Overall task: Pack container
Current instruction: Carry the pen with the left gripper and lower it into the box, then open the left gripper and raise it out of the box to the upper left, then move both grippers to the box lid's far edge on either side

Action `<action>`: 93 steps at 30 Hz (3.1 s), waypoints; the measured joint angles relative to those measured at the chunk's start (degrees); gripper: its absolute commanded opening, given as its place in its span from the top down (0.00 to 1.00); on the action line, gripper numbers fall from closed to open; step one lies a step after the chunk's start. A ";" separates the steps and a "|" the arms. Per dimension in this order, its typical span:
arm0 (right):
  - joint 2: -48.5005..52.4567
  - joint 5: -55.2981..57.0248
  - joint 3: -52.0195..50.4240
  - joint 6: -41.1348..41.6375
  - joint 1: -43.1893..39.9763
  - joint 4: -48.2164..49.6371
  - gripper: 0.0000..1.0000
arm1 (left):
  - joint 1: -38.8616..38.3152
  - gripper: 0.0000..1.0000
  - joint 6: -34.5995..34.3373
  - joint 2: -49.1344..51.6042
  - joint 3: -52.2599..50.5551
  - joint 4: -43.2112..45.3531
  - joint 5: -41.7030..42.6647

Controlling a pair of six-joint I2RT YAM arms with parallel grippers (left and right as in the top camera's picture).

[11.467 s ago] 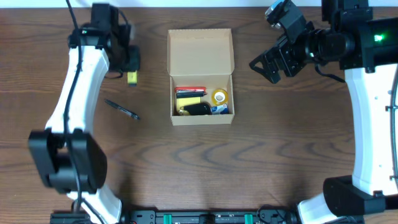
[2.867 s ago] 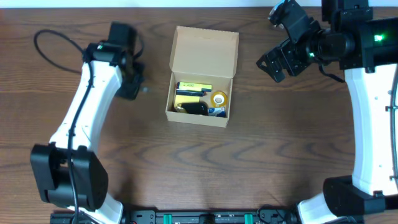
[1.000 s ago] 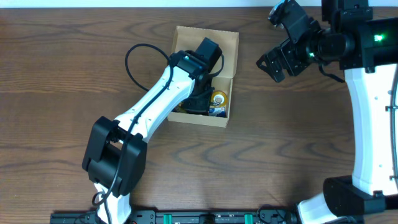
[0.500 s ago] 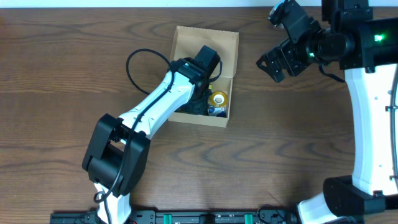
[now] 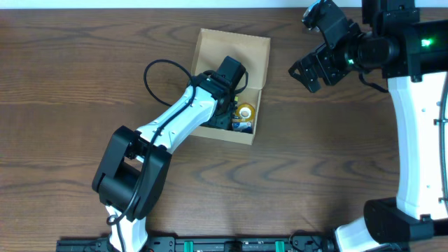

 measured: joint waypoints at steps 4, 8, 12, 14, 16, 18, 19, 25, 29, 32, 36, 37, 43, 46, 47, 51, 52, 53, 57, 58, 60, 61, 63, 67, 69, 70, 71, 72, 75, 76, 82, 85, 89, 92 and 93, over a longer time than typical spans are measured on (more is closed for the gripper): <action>0.00 0.00 0.00 0.00 0.00 0.00 0.01 | 0.26 0.86 0.74 0.00 -0.17 0.13 0.00; 0.00 0.00 0.00 0.00 0.00 0.00 0.01 | 0.28 0.74 1.40 0.00 -0.17 0.35 0.02; 0.00 0.00 0.00 0.00 0.00 0.00 0.01 | 0.33 0.78 1.64 0.00 -0.17 0.83 0.22; 0.00 0.00 0.00 0.00 0.00 0.00 0.01 | 0.33 0.83 1.88 0.00 -0.17 1.49 0.55; 0.00 0.00 0.00 0.00 0.00 0.00 0.01 | 0.33 0.87 2.08 0.00 -0.17 2.43 1.22; 0.00 0.00 0.00 0.00 0.00 0.00 0.01 | 0.55 0.94 2.36 0.00 -0.17 2.80 2.80; 0.00 0.00 0.00 0.00 0.00 0.00 0.01 | 0.81 0.94 2.71 0.00 -0.17 3.04 3.74; 0.00 0.00 0.00 0.00 0.00 0.00 0.01 | 3.34 0.94 9.64 0.00 3.19 2.45 6.45; 0.00 0.00 0.00 0.00 0.00 0.00 0.01 | 5.77 0.94 21.77 0.00 11.91 -0.48 8.24; 0.00 0.00 0.00 0.00 0.00 0.00 0.01 | 8.00 0.94 33.24 0.02 17.38 -1.49 11.72; 0.00 0.00 0.00 0.00 0.00 0.00 0.01 | 11.61 0.94 45.44 0.02 24.37 -2.84 13.64; 0.00 0.00 0.00 0.00 0.00 0.00 0.01 | 12.55 0.94 48.19 0.02 25.83 -3.17 13.79; 0.00 0.00 0.00 0.00 0.00 0.00 0.01 | 18.51 0.94 65.64 0.02 31.78 -6.25 13.86; 0.00 0.00 0.00 0.00 0.00 0.00 0.01 | 22.43 0.94 73.81 0.02 32.59 -6.95 13.84; 0.00 0.02 0.00 0.00 0.00 0.00 0.01 | 23.47 0.94 75.63 0.02 32.59 -7.17 13.79; 0.00 0.00 0.00 0.00 0.00 0.00 0.01 | 29.59 0.94 85.15 0.02 32.59 -7.43 12.66; 0.00 0.00 0.00 0.00 0.00 0.00 0.01 | 31.06 0.94 87.91 0.02 32.59 -7.39 12.37; 0.00 0.00 0.00 0.00 0.00 0.00 0.01 | 32.50 0.94 90.88 0.02 32.59 -7.39 12.17; 0.00 0.00 0.00 0.00 0.00 0.00 0.01 | 36.94 0.94 101.81 0.02 32.57 -6.88 11.21; 0.00 0.00 0.00 0.00 0.00 0.00 0.01 | 37.46 0.94 103.86 0.02 32.46 -6.64 11.15; 0.00 0.00 0.00 0.00 0.00 0.00 0.01 | 38.12 0.94 108.13 0.02 31.91 -5.18 11.19; 0.00 0.00 0.00 0.00 0.00 0.00 0.01 | 38.25 0.94 110.42 0.02 31.23 -4.13 11.26; 0.00 0.00 0.00 0.00 0.00 0.00 0.01 | 38.23 0.94 114.51 0.02 29.09 -1.84 12.46; 0.00 0.00 0.00 0.00 0.00 0.00 0.01 | 38.14 0.94 118.44 0.04 24.68 1.60 15.80; 0.00 0.00 0.00 0.00 0.00 0.02 0.01 | 38.14 0.94 119.60 0.79 23.02 2.08 18.21; 0.00 0.00 0.00 0.00 0.00 0.00 0.01 | 38.14 0.94 119.91 1.25 22.86 2.05 18.95; 0.00 0.00 0.00 0.00 0.00 0.00 0.01 | 38.14 0.94 120.19 2.08 22.86 2.10 20.20; 0.00 0.00 0.00 0.00 0.00 0.00 0.01 | 38.05 0.94 120.41 3.15 22.86 2.23 21.64; 0.00 0.00 0.00 0.00 0.00 0.00 0.01 | 37.62 0.94 120.56 6.47 22.84 2.80 24.96; 0.00 0.00 0.00 0.00 0.00 0.00 0.01 | 37.07 0.94 120.56 8.17 22.84 2.91 25.90; 0.00 0.00 0.00 0.00 0.00 0.00 0.01 | 32.59 0.94 120.28 14.27 22.16 4.20 28.13; 0.00 0.00 0.00 0.00 0.00 0.00 0.01 | 30.01 0.94 120.10 16.11 22.12 6.69 28.81; 0.00 0.00 0.00 0.00 0.00 1.20 0.01 | 27.15 0.94 118.75 17.38 22.12 8.76 29.59; 0.00 0.00 0.00 -0.02 0.00 1.42 0.01 | 26.49 0.94 117.44 18.49 22.12 10.47 31.47; 0.00 0.00 0.00 0.00 0.00 1.51 0.01 | 26.49 0.94 116.98 18.88 22.12 11.17 32.24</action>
